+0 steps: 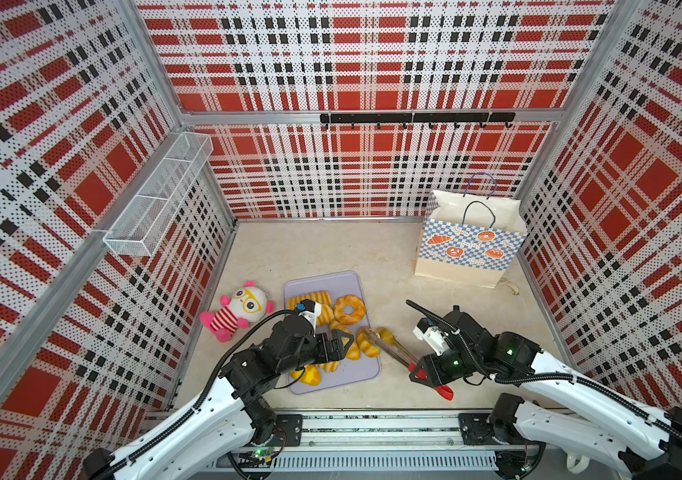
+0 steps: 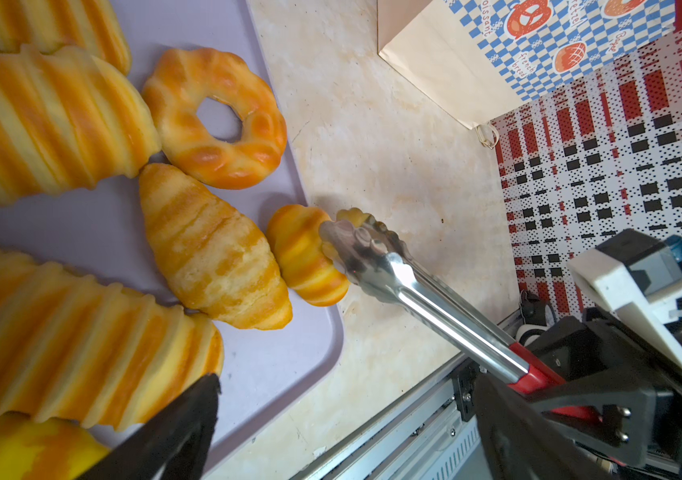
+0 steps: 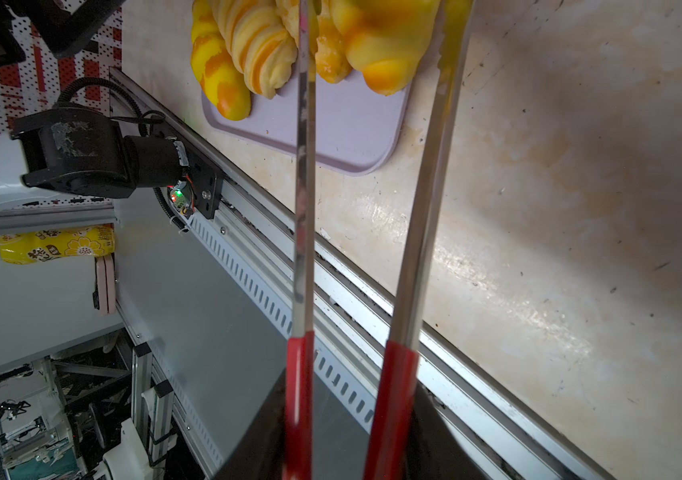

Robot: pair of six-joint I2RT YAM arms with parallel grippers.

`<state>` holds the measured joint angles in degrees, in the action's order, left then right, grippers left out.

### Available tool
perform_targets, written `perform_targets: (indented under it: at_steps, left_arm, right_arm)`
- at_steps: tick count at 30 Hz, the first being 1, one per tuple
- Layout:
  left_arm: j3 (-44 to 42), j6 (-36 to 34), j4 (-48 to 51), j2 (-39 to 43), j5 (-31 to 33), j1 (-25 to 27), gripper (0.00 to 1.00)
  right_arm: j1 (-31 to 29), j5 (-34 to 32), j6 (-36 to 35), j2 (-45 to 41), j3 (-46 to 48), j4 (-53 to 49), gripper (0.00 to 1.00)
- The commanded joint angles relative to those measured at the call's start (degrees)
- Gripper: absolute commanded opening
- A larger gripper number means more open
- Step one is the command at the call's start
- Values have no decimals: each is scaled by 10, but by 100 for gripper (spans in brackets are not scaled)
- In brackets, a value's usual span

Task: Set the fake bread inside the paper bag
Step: 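Close the tongs on the small yellow striped bun with the right gripper, then lift the yellow bun with the tongs and carry it over the paper bag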

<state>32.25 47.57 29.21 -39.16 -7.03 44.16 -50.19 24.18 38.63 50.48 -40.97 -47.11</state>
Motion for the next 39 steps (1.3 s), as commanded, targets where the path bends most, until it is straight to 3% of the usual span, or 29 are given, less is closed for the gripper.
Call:
perform_targets:
  at_steps: [1,12,24,29,35,39]
  left_arm:
    - [3,0,7,3,7,4,98]
    - [4,1,9,2,9,6,98]
    - [17,0,-4,5,26,4,98]
    - [22,-2,-83,10,13,4,98]
    - [25,-23,-201,-24,3,4,98]
    - [29,-58,-269,-52,20,4,98]
  right_arm:
    - [-9,9,4,-9,12,21,38]
    - [-32,-24,0,15,3,15,34]
    - [-32,-154,5,-66,-86,-80,24]
    - [-31,-217,-8,-96,-125,-77,22]
    - [-32,-255,-31,-127,-122,7,23]
    - [-32,-315,-61,-149,-123,61,23]
